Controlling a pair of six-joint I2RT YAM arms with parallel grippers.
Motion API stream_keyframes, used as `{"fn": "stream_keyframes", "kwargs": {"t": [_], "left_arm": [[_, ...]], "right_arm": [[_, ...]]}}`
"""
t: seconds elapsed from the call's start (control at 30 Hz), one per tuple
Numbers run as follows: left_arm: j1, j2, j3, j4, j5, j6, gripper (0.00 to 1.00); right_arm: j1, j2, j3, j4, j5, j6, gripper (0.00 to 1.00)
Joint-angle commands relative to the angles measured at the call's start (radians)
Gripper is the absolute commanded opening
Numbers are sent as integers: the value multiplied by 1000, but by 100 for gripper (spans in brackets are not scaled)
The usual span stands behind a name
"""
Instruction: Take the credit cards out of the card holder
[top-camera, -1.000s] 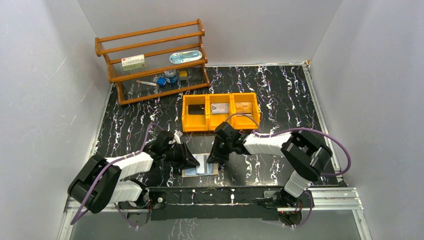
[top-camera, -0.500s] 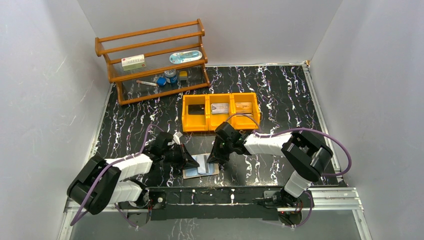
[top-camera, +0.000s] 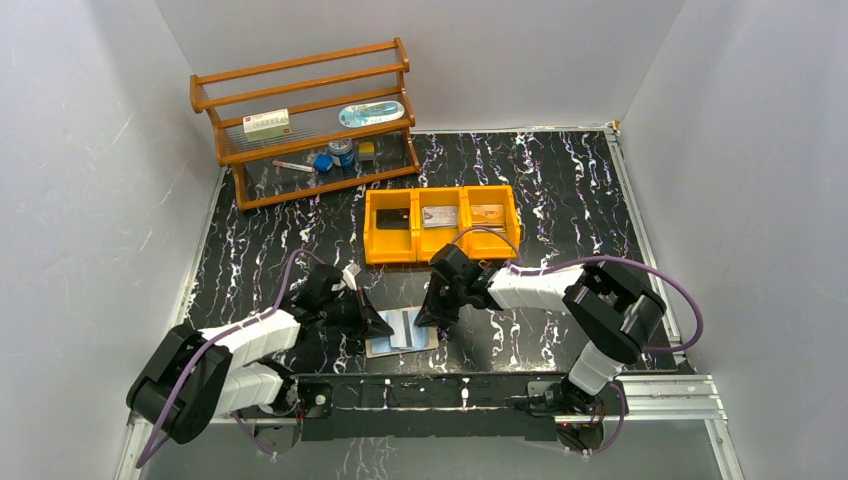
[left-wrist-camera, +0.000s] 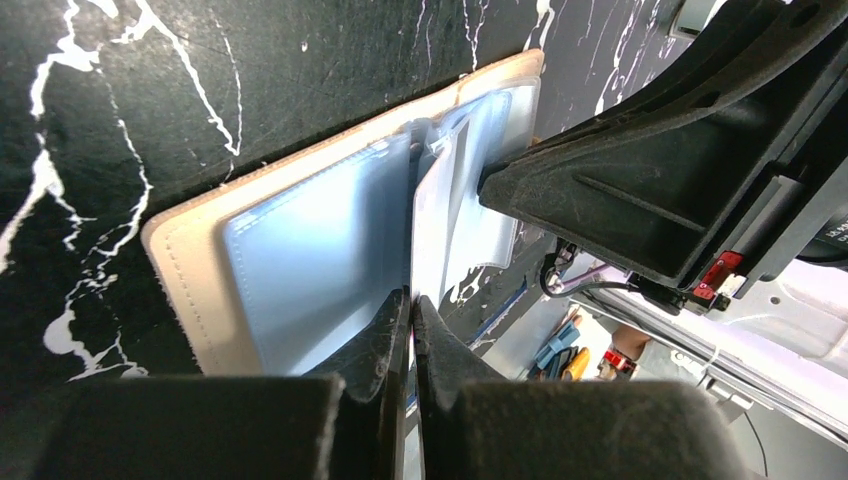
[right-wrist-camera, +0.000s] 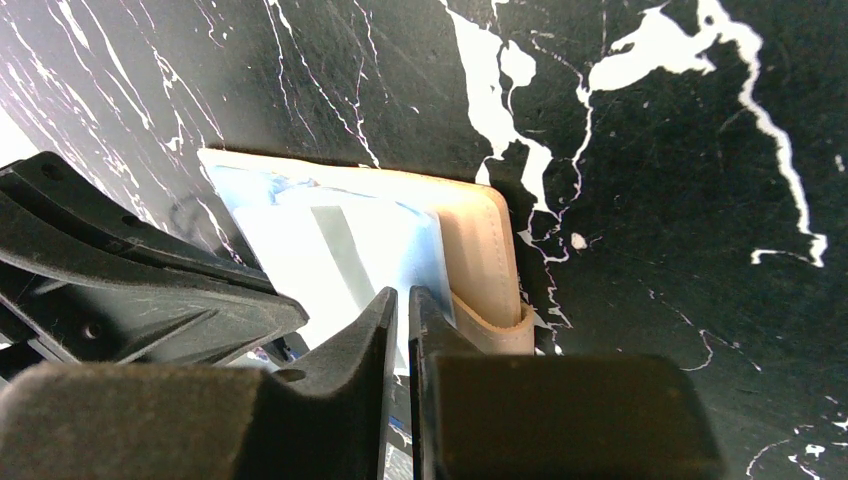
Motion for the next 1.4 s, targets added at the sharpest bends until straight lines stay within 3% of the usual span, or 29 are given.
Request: {"fn": "stream_keyframes", "kwargs": {"t": [0.0,0.23,0.6,0.8,0.93,1.13,1.37], "left_arm": [[11,-38,38,-114,-10,64,2],[15,-60,79,-215,-45,122,2],[16,-54,93,-169,-8,97,2],[15,-44,104,-166,8,101,4],[15,-46,102,-167,14,99,6],[15,-21,88,-125,38,78,17],[15,35,69,-20,92,33,20]], "right_arm": [[-5,15,-26,-187,102,-44,18],[-5,21,-11,-182,91,-54,18],[2,-58,192,-247,49,-200,29],[36,3,240,-194,-8,-202,33],[42,63,200,-186,0,-166,35],[42,128,94,-88,-53,-127,34],[41,129,47,-61,-48,-101,31]]}}
